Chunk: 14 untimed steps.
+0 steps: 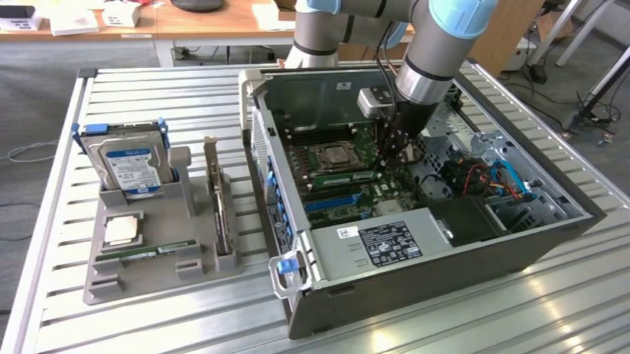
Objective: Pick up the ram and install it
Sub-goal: 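Press down the ram until it locks into place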
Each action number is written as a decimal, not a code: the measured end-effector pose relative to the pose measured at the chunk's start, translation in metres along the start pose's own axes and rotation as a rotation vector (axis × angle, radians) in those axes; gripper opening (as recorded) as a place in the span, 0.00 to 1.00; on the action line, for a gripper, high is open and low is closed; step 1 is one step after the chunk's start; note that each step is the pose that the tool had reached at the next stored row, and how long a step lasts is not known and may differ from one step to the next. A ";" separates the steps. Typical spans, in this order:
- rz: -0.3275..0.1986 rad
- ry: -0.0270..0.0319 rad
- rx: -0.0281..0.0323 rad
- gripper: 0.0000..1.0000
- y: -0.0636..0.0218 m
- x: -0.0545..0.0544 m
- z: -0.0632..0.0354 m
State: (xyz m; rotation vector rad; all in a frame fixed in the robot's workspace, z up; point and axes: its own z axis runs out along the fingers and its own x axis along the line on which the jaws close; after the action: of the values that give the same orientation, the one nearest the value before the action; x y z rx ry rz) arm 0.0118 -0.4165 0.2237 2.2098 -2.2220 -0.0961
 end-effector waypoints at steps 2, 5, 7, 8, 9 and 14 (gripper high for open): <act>0.000 -0.0001 0.0000 0.11 0.0000 0.000 -0.0001; 0.000 -0.0001 0.0000 0.11 0.0001 0.000 -0.0024; 0.000 -0.0001 0.0001 0.11 0.0002 0.000 -0.0047; 0.000 -0.0001 0.0000 0.11 0.0003 0.000 -0.0061; 0.000 -0.0001 0.0000 0.11 0.0004 0.000 -0.0077; 0.000 -0.0001 0.0000 0.11 0.0009 -0.001 -0.0178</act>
State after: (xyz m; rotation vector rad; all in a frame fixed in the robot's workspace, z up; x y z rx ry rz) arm 0.0118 -0.4164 0.2415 2.2098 -2.2221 -0.0961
